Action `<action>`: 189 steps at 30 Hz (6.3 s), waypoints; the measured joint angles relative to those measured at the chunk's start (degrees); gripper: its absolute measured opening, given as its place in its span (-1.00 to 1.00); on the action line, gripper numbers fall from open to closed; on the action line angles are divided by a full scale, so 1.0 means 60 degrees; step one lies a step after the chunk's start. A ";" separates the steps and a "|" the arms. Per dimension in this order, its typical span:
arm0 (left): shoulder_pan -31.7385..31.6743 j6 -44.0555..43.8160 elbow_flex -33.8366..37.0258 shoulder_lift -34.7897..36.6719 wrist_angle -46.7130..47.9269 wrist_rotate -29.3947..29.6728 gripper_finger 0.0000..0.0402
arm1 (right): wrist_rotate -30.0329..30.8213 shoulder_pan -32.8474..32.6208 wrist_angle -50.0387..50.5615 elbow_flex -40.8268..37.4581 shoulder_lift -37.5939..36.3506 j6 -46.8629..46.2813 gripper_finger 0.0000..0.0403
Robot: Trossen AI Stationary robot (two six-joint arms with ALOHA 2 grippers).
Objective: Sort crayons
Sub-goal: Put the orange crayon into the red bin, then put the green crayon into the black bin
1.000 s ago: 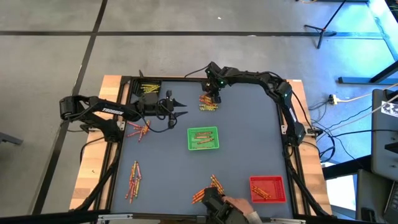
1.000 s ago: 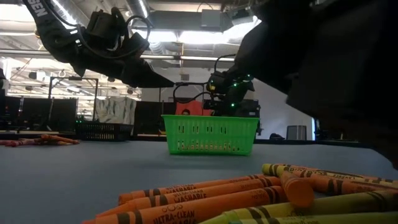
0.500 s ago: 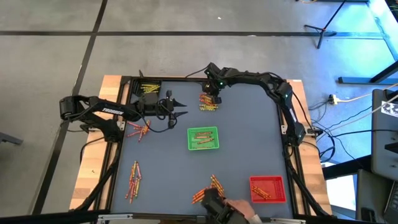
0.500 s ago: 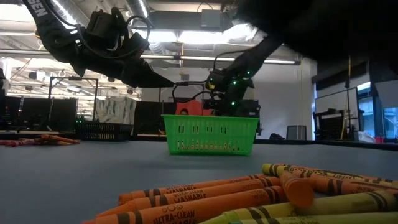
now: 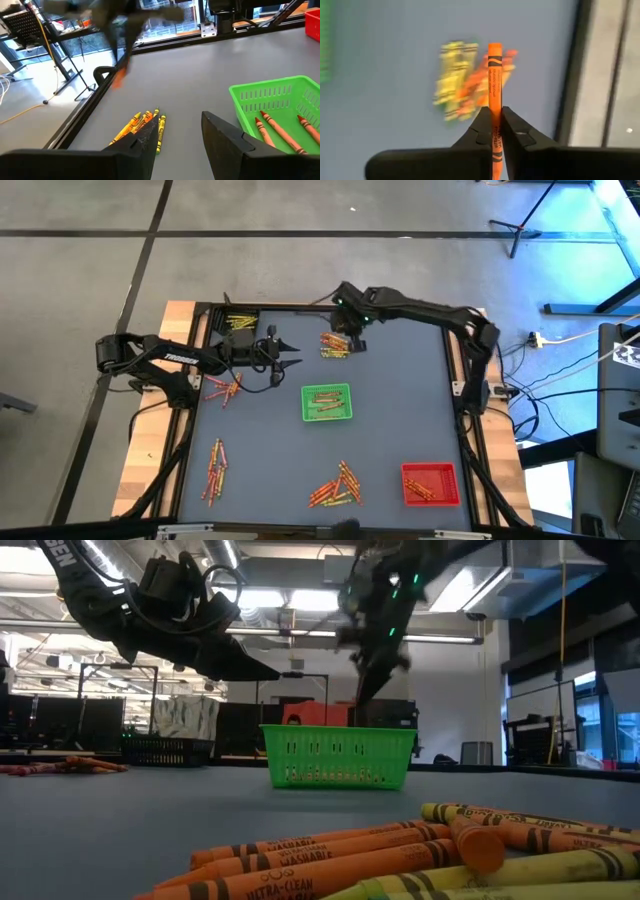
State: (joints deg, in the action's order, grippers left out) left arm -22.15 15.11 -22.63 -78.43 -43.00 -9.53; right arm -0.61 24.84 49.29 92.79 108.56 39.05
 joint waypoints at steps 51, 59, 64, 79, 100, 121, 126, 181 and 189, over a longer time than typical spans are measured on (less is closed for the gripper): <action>0.0772 -0.1017 0.0004 0.0004 0.0018 0.0737 -0.34 | 0.0745 -1.3016 -0.0577 -0.6918 -0.6366 -2.0596 -0.92; 0.0769 -0.1259 0.0004 0.0004 0.0011 0.0752 -0.34 | 0.1717 -1.4302 -0.0425 -0.6918 -0.6366 -2.2891 -0.92; 0.0769 -0.1489 0.0004 0.0004 -0.0009 0.0911 -0.34 | 0.2111 -1.4538 -0.0218 -0.6921 -0.6366 -2.3209 -0.79; 0.0769 -0.1518 0.0004 0.0004 -0.0024 0.1459 -0.34 | 0.3596 -1.3873 -0.0162 -0.6918 -0.6366 -2.0469 -0.24; 0.0732 -0.1225 -0.0634 0.0004 -0.0115 0.1691 -0.34 | 0.7383 -0.7450 -0.1298 -0.7607 -0.6366 -1.0376 -0.29; -0.0541 -0.0665 -0.1406 0.0000 0.2095 0.1596 -0.34 | 0.1047 -0.0973 -0.9994 -0.9610 -0.5414 -0.5738 -0.29; -0.0535 -0.0658 -0.1406 0.0000 0.1751 0.1422 -0.34 | 0.0887 -0.0625 -1.0311 -0.9610 -0.4303 -0.5098 -0.29; -0.0342 0.0348 -0.1399 -0.0004 -0.0062 0.1426 -0.34 | -0.0986 -0.0072 -1.2848 -0.8502 -0.0159 -0.3388 -0.29; -0.0342 0.0351 -0.1399 -0.0004 -0.0062 0.1426 -0.34 | -0.1412 -0.0072 -1.2619 -0.8515 -0.0461 -0.3410 -0.30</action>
State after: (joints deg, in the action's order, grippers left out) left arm -24.21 17.21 -31.03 -78.46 -43.38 -0.97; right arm -9.09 24.40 -26.42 41.70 105.80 18.59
